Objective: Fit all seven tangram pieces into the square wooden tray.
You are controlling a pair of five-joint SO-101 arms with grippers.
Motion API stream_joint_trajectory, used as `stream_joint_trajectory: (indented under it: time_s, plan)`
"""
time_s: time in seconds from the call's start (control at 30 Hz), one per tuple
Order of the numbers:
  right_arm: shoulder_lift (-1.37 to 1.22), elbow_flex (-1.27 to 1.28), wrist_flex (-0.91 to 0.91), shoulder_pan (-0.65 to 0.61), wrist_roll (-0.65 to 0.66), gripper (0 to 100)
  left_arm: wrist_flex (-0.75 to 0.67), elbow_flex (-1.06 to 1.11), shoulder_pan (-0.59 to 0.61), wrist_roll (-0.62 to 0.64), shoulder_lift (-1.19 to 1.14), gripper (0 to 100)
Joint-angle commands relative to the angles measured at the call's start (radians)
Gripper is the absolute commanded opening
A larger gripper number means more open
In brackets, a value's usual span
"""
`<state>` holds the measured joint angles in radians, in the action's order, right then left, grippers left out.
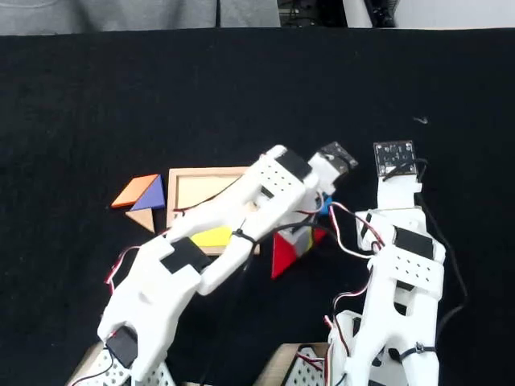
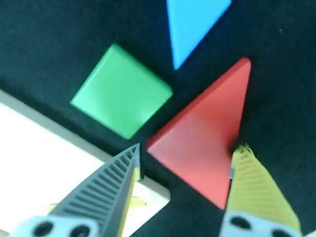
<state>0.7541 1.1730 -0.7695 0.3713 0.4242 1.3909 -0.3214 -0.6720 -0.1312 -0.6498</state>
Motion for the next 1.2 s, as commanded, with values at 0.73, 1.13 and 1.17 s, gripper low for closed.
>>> stream_joint_trajectory:
  time_s: [0.73,1.13,1.17]
  plan:
    - [0.028,-0.035,0.018,0.006,-0.006,1.1,-0.060,-0.041,0.022,-0.008,-0.072,28]
    - [0.030,-0.035,0.018,0.006,-0.006,1.1,-0.023,-0.039,-0.038,-0.003,-0.072,28]
    - [0.030,-0.035,0.018,0.006,-0.006,1.1,-0.023,-0.038,-0.038,-0.003,-0.072,28]
